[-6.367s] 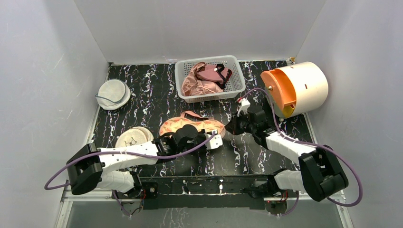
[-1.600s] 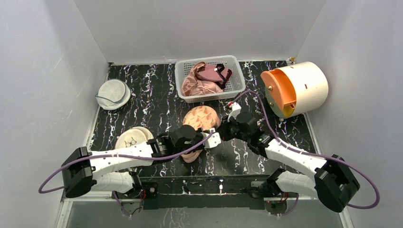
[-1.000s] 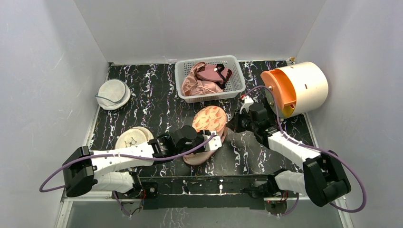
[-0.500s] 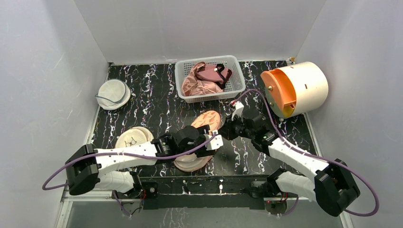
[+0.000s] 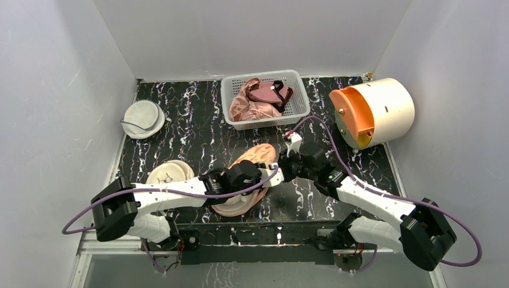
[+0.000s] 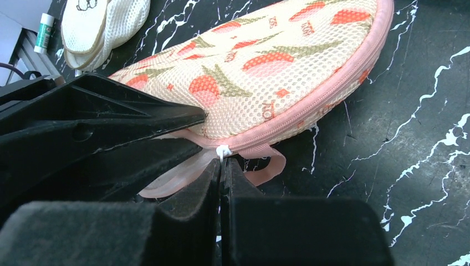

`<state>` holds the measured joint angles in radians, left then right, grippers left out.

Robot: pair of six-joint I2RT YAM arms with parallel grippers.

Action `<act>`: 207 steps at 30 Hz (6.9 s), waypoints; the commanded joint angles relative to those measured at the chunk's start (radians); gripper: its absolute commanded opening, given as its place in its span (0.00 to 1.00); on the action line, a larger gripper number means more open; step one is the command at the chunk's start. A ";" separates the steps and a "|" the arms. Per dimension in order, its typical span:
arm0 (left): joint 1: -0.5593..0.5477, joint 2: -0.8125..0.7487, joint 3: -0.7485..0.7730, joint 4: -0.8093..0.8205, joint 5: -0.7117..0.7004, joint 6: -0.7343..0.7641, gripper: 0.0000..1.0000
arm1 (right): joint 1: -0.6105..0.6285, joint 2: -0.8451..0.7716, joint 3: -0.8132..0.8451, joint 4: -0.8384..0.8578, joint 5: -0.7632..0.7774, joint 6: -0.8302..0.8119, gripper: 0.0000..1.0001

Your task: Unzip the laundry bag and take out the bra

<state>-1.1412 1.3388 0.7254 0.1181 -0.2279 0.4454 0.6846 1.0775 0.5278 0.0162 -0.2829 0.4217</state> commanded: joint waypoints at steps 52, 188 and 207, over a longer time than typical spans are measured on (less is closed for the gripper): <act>-0.003 -0.075 0.007 0.019 0.045 -0.016 0.75 | 0.021 -0.019 0.097 0.011 0.073 0.019 0.00; 0.017 -0.271 0.059 -0.307 -0.302 -0.678 0.98 | -0.272 -0.439 0.082 -0.292 0.175 -0.076 0.98; 0.018 -0.176 -0.021 -0.355 0.061 -1.174 0.98 | -0.272 -0.534 0.037 -0.249 0.178 -0.076 0.98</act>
<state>-1.1271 1.1168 0.7494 -0.4370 -0.3183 -0.6678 0.4137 0.5667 0.5709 -0.3088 -0.1051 0.3599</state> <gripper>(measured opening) 0.983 0.980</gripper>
